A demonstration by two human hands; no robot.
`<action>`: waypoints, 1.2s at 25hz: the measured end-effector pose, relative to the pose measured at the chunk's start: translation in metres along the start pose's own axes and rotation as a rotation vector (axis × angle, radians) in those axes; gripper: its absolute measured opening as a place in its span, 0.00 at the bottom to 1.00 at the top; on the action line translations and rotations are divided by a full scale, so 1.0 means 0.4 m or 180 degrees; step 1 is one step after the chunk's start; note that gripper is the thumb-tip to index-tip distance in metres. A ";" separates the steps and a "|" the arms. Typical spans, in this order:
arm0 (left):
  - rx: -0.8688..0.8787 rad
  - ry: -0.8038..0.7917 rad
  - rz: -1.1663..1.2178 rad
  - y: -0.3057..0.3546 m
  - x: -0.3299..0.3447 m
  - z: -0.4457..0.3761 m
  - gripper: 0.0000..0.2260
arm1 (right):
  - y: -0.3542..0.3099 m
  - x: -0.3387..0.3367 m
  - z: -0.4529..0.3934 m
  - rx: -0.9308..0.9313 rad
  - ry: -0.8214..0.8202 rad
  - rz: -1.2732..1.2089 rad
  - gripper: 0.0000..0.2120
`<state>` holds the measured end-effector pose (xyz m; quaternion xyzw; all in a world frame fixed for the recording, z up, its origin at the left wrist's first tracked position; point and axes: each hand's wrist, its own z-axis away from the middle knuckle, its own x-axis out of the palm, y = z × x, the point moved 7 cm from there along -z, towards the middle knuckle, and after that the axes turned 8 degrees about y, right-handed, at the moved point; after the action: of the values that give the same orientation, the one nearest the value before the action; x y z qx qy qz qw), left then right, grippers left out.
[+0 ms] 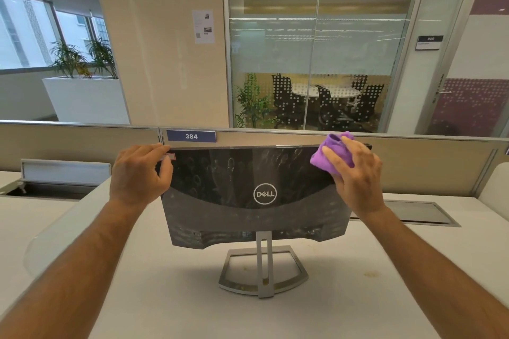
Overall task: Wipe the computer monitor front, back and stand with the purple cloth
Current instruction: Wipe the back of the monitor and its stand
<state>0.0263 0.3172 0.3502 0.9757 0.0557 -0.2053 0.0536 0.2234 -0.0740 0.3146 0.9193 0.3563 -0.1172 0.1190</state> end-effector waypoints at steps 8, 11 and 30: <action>-0.0018 -0.0040 0.0015 -0.010 0.005 0.000 0.18 | -0.068 0.030 -0.010 -0.0536 -0.0323 -0.0082 0.39; -0.0017 -0.0026 0.0003 -0.007 0.004 -0.002 0.17 | -0.158 0.045 0.033 -0.1838 -0.0624 -0.0047 0.33; 0.0011 -0.0035 -0.0024 -0.009 -0.001 -0.008 0.17 | -0.142 0.039 -0.078 -0.0458 -0.0127 -0.0159 0.31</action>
<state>0.0266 0.3209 0.3529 0.9744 0.0587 -0.2109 0.0515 0.1999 -0.0141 0.3319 0.8967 0.3841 -0.1125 0.1889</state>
